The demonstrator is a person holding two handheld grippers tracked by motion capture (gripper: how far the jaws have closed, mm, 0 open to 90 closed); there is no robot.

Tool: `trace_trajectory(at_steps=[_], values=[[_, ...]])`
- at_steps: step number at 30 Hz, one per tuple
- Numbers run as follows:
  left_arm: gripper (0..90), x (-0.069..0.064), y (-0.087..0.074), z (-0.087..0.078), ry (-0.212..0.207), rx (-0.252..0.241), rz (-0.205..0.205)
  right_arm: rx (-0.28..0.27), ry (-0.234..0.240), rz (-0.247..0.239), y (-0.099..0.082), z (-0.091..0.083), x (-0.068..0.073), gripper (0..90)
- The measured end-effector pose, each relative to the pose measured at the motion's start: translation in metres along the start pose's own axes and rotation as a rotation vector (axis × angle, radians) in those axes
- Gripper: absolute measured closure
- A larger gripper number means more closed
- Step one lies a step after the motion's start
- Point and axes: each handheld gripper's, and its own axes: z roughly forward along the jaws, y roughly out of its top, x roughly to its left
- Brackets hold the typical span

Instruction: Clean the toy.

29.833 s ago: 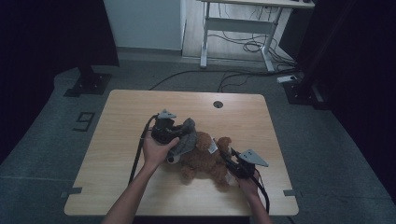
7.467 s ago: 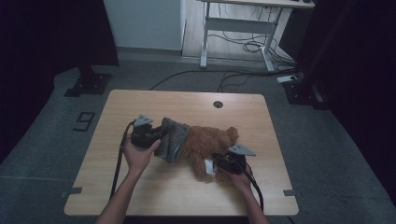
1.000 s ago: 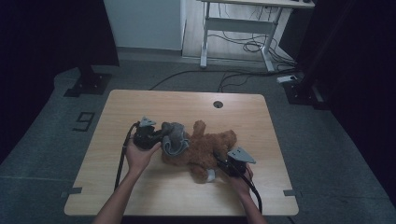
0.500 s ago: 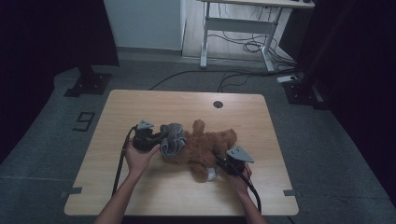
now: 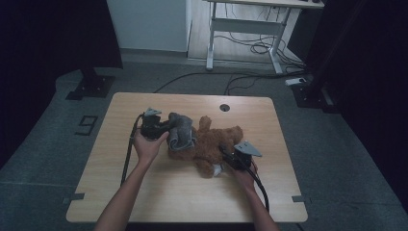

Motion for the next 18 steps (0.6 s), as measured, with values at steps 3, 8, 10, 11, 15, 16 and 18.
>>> trace_trajectory(at_steps=[3,8,10,11,15,16,18], values=[[74.8,-0.013,0.010,0.015,-0.022,0.022,0.017,-0.002,0.019,0.013,-0.001,-0.002,-0.001,57.3],[75.2,-0.024,0.002,0.036,-0.008,0.066,0.055,0.002,0.024,0.009,-0.001,-0.003,0.000,57.1],[76.1,-0.024,-0.002,0.037,-0.010,0.068,0.065,0.009,0.031,0.016,-0.001,-0.004,0.000,57.0],[76.4,-0.024,-0.006,0.037,-0.015,0.068,0.066,0.012,0.035,0.018,-0.001,-0.004,-0.001,56.8],[77.3,-0.025,-0.017,0.031,-0.036,0.068,0.066,0.028,0.052,0.032,0.000,-0.007,0.000,56.2],[77.4,-0.026,-0.020,0.029,-0.039,0.063,0.066,0.031,0.055,0.034,0.000,-0.008,0.001,56.0],[77.6,-0.029,-0.026,0.024,-0.045,0.056,0.075,0.039,0.065,0.033,-0.001,-0.011,0.002,55.4]])
